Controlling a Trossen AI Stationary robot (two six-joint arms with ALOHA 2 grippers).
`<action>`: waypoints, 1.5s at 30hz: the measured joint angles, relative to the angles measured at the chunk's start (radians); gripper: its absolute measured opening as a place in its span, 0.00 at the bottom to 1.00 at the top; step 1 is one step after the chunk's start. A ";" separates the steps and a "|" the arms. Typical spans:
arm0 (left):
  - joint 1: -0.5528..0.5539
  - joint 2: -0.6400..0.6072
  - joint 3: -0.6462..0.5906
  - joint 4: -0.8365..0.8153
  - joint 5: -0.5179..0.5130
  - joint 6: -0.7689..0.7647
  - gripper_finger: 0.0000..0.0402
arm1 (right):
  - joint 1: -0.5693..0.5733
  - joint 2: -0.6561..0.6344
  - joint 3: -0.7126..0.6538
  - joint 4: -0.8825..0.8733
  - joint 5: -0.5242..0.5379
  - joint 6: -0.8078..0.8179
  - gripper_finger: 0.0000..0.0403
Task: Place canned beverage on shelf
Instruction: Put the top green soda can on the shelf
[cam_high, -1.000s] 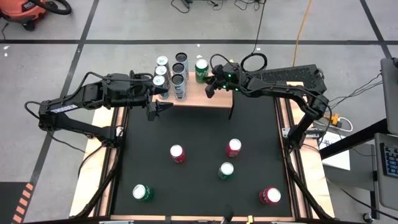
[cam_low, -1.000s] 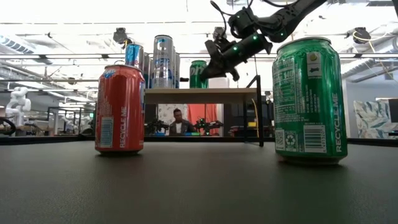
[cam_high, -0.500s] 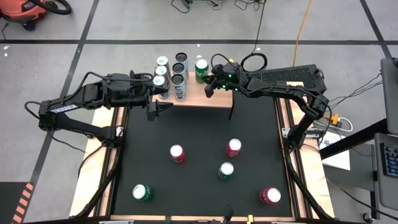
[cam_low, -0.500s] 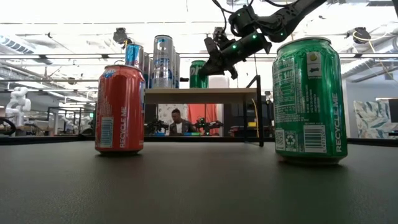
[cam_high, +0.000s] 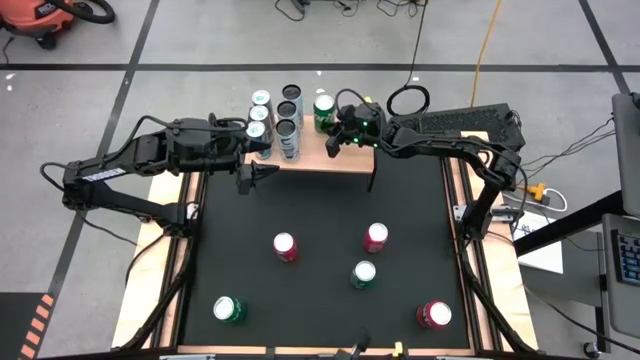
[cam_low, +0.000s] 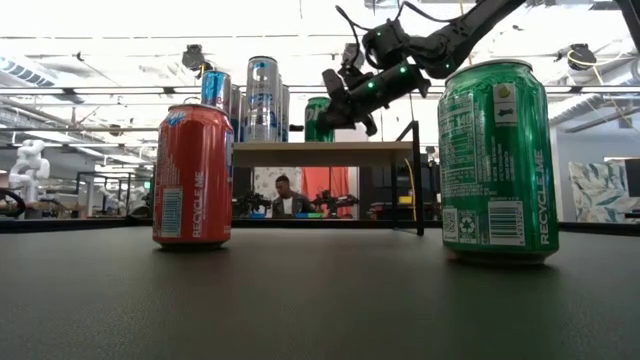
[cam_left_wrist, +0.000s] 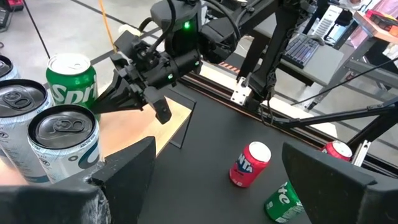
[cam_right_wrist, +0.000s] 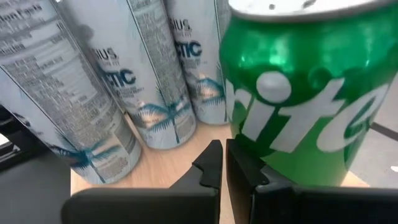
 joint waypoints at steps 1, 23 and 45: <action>0.000 0.000 0.000 0.000 0.000 0.000 0.88 | 0.000 0.000 0.000 0.006 0.000 -0.002 0.00; -0.033 0.000 0.000 0.000 0.000 0.010 0.88 | 0.011 -0.485 0.000 -0.348 -0.158 0.094 0.00; -0.306 0.032 0.001 -0.025 0.002 0.009 0.88 | 0.565 -0.788 0.000 -0.819 -0.050 0.528 0.00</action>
